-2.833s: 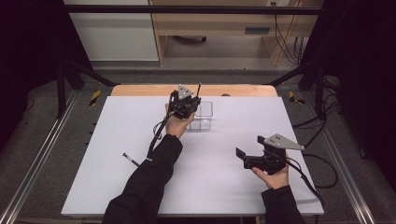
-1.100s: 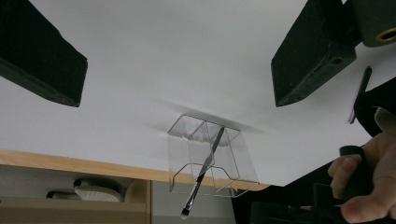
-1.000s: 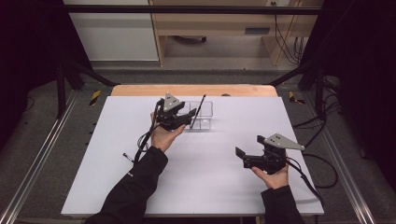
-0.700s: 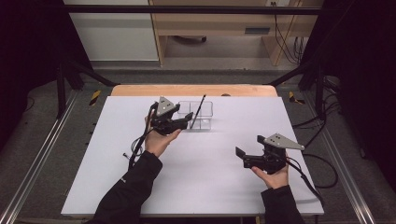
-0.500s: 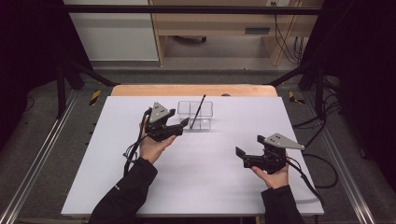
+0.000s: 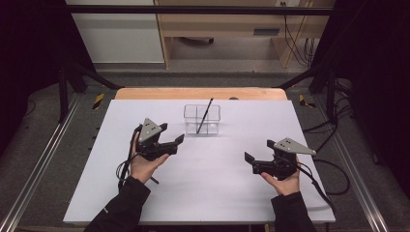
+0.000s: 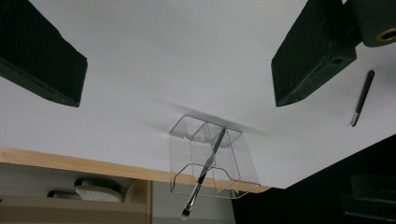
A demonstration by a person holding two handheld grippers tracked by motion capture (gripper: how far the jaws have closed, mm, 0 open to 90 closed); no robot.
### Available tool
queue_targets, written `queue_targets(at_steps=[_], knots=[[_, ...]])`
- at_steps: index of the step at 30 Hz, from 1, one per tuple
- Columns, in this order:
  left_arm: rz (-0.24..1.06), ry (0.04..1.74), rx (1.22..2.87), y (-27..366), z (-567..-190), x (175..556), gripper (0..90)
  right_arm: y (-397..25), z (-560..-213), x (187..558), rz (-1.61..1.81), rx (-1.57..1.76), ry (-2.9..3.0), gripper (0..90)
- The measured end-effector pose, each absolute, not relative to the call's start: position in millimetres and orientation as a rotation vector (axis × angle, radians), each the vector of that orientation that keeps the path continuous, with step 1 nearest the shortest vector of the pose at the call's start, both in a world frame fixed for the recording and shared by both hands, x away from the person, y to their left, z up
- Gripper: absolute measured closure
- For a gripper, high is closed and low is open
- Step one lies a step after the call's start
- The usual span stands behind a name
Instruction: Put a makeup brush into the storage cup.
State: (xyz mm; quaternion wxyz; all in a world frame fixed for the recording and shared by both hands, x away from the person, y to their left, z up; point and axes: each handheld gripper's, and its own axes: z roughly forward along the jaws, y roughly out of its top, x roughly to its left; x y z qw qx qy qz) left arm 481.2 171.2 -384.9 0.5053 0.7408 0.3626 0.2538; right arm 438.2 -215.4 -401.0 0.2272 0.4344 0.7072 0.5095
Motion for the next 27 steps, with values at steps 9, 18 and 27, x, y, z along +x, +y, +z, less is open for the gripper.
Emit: queue_targets(at_steps=[9, 18, 27], knots=[[0.619, 0.883, 1.792, 189.0, -391.3, 458.8, 17.1, -215.7, -401.6, 438.1, 1.399, 1.195, 1.953, 3.6], [0.599, 0.935, 1.791, 205.5, -405.4, 445.5, 11.6, -217.1, -402.5, 438.3, 1.395, 1.201, 1.952, 3.7], [0.611, 0.977, 1.782, 222.9, -411.6, 434.1, 8.8, -219.7, -402.7, 437.4, 1.403, 1.211, 1.941, 3.7]])
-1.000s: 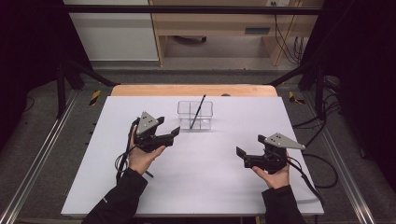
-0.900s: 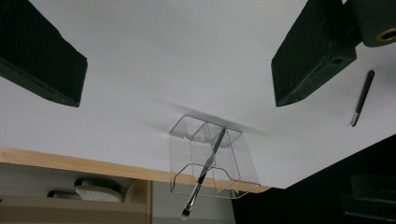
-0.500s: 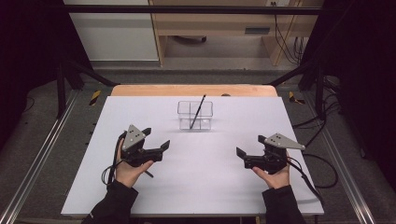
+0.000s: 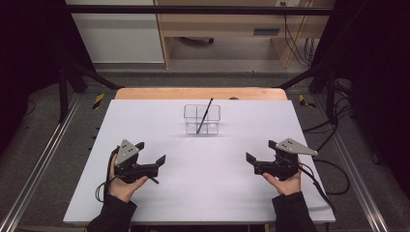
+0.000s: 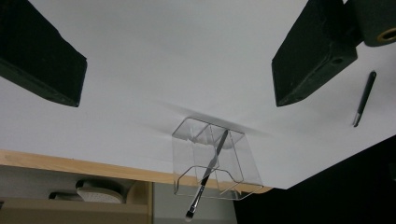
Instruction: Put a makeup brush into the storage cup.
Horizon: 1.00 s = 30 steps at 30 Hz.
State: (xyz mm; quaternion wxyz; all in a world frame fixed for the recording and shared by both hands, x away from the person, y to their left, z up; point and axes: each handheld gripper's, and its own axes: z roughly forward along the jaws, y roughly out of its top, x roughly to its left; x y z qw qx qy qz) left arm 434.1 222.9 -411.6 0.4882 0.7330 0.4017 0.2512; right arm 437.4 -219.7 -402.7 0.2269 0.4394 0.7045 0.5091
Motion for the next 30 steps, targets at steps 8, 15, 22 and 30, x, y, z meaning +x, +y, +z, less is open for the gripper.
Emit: queue_targets(at_steps=[8, 15, 22, 30], knots=[[0.621, 1.020, 1.741, 241.8, -409.7, 429.3, 7.9, -221.1, -403.7, 437.6, 1.395, 1.214, 1.941, 3.8], [0.629, 1.042, 1.745, 244.6, -411.0, 429.6, 7.4, -221.9, -402.7, 436.5, 1.399, 1.215, 1.937, 3.9], [0.630, 1.083, 1.738, 252.6, -413.4, 430.8, 7.6, -221.6, -403.5, 437.2, 1.392, 1.219, 1.940, 3.9], [0.632, 1.141, 1.748, 259.0, -419.5, 430.0, 7.9, -221.1, -404.0, 436.9, 1.391, 1.223, 1.942, 4.1]])
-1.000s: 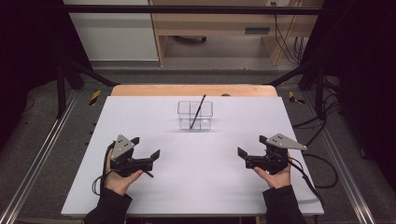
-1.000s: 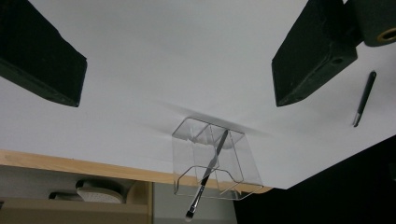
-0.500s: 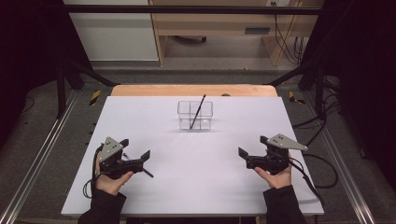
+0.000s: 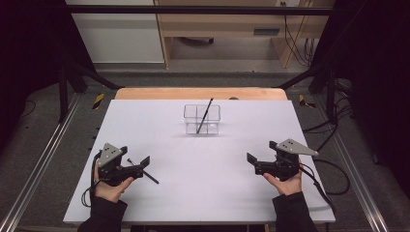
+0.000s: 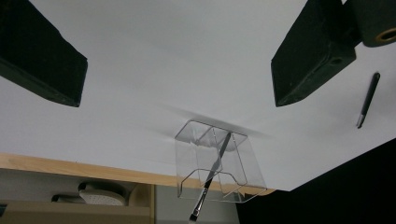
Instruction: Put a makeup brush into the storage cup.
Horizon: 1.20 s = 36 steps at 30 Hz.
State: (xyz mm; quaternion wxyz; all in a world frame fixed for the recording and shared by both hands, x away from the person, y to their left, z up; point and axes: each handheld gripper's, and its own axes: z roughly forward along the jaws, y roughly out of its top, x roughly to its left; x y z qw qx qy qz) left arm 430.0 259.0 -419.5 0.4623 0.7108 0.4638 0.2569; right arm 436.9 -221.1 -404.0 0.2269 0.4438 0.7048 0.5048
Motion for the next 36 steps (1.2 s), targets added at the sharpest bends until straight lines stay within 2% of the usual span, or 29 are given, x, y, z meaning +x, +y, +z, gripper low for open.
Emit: queue_targets(at_steps=[21, 36], knots=[[0.611, 1.312, 1.779, 274.6, -445.4, 423.2, 10.8, -217.4, -407.4, 437.2, 1.378, 1.226, 1.967, 4.2], [0.541, 1.399, 1.825, 266.6, -463.4, 427.6, 16.6, -216.1, -408.7, 437.3, 1.374, 1.223, 1.974, 4.2]])
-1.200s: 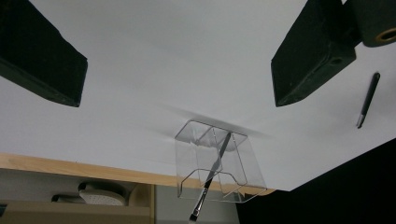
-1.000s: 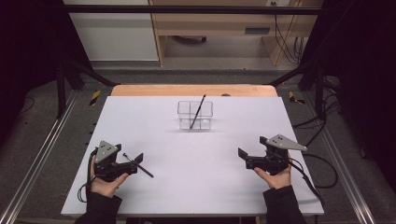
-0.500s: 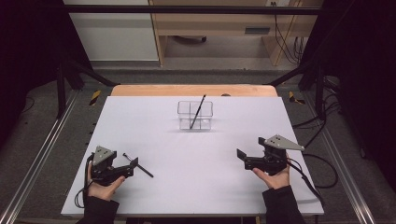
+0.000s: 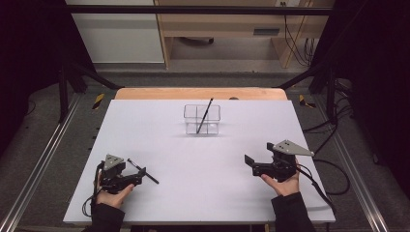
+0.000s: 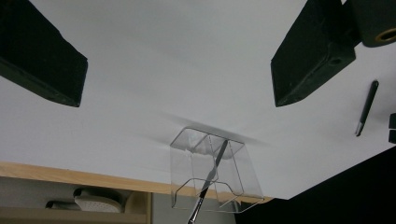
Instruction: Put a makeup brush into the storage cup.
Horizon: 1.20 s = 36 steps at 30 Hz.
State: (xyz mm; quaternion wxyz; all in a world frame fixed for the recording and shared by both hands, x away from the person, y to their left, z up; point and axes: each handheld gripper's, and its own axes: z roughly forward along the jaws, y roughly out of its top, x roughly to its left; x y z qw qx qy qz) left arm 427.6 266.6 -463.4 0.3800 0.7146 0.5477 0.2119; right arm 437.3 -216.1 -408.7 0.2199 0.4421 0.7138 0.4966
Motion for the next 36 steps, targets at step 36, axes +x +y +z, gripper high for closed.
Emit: queue_targets(at_steps=[36], knots=[[0.548, 1.458, 1.922, 236.0, -478.2, 432.9, 38.8, -213.7, -410.8, 438.2, 1.374, 1.223, 1.982, 4.2]])
